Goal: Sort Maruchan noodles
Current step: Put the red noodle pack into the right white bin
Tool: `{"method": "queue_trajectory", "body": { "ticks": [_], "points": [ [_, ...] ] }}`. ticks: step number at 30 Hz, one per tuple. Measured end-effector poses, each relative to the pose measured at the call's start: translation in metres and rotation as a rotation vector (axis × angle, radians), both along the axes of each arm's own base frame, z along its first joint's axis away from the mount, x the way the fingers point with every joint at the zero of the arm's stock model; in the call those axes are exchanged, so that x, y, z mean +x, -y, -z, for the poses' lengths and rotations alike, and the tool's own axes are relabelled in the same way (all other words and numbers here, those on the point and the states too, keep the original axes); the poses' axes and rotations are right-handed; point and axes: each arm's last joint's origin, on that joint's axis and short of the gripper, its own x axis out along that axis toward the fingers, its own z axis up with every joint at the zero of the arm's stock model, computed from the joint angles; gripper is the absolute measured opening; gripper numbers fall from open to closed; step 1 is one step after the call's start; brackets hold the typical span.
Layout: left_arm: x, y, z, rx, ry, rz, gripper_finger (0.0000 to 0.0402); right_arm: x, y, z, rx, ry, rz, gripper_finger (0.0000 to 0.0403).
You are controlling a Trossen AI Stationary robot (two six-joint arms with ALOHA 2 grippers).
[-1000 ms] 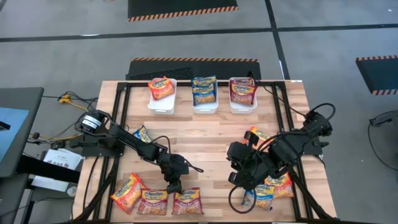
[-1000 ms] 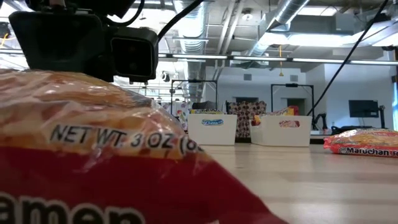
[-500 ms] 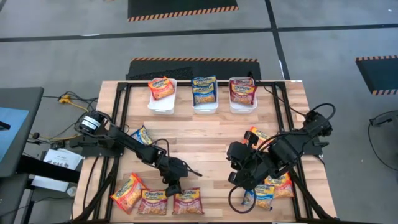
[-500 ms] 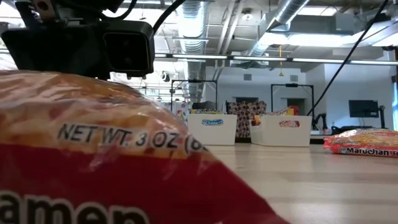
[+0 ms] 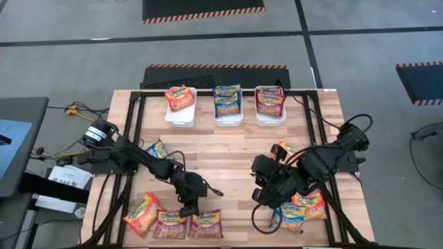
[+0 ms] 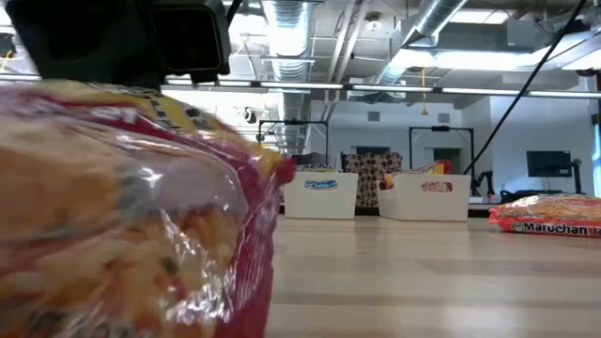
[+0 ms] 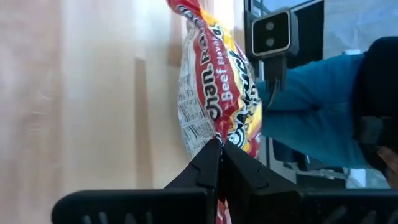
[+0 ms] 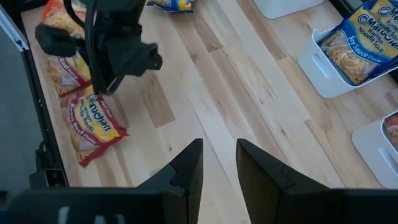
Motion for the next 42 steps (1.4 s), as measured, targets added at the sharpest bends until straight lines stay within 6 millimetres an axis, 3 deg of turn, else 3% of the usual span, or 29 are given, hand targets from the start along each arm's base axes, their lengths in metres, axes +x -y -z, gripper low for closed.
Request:
{"method": "queue_trajectory", "body": {
  "ticks": [17,26,34,42],
  "points": [
    [-0.019,-0.062,-0.029,0.213,-0.012,-0.007,0.0,0.033,0.038,-0.007,-0.065,0.068,-0.047,0.012],
    [-0.024,-0.093,-0.039,0.255,0.013,-0.045,0.0,0.048,0.075,-0.01,-0.161,0.057,-0.061,0.012],
    [-0.027,-0.112,-0.038,0.267,-0.029,-0.097,0.0,0.058,0.137,-0.035,-0.314,0.13,-0.186,0.012],
    [-0.026,-0.12,-0.038,0.257,-0.039,-0.129,0.0,0.047,0.213,-0.069,-0.346,0.345,-0.295,0.012]
  ]
}}
